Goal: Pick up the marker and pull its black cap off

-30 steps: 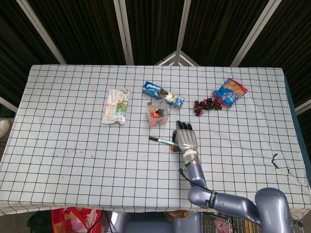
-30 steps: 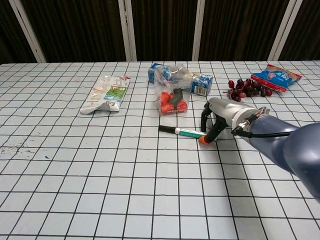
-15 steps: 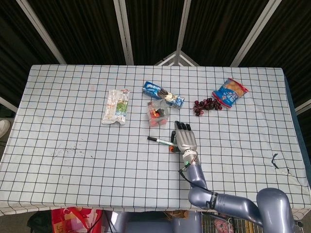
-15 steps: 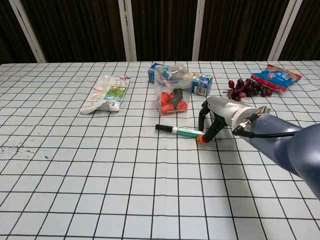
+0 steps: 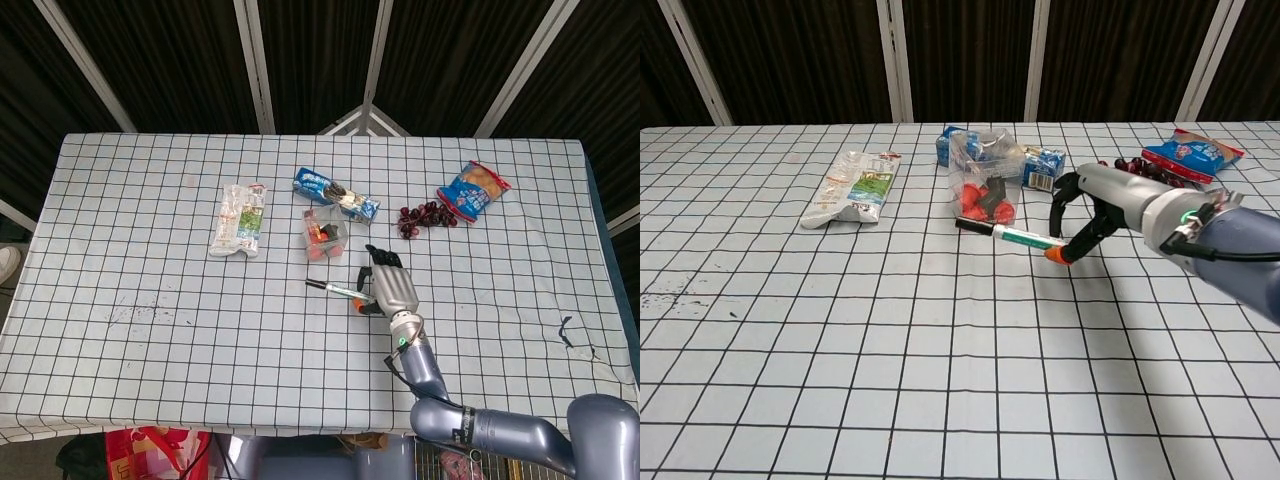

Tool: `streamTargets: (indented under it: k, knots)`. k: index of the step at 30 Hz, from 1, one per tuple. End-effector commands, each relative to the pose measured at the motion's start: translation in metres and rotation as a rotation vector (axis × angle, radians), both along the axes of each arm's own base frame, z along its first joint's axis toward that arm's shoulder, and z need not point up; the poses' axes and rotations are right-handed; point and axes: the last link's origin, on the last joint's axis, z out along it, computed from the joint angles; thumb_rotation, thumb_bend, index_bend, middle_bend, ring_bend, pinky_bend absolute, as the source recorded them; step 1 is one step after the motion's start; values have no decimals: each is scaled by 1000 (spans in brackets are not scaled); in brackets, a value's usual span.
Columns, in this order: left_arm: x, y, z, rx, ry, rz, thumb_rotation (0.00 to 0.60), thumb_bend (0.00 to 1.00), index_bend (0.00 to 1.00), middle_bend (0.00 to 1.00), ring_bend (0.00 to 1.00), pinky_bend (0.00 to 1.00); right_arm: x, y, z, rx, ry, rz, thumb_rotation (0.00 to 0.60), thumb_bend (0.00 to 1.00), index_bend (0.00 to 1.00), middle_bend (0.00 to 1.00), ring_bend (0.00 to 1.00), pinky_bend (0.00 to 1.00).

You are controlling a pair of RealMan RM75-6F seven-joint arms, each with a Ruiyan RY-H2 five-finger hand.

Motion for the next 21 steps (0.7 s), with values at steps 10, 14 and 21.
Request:
streamTargets:
  k: [10, 14, 21]
  knots:
    - [69, 17, -5, -38, -36, -236, 600, 505, 112, 44, 0, 9, 16, 30, 74, -104, 72, 106, 600, 359, 747, 71, 57, 0]
    - [103, 24, -7, -61, -65, -311, 600, 504, 120, 54, 0, 9, 39, 39, 87, -108, 95, 148, 600, 359, 747, 71, 57, 0]
    - [149, 27, -9, -91, -67, -398, 600, 500, 166, 86, 0, 9, 77, 39, 89, -93, 97, 186, 600, 359, 747, 71, 57, 0]
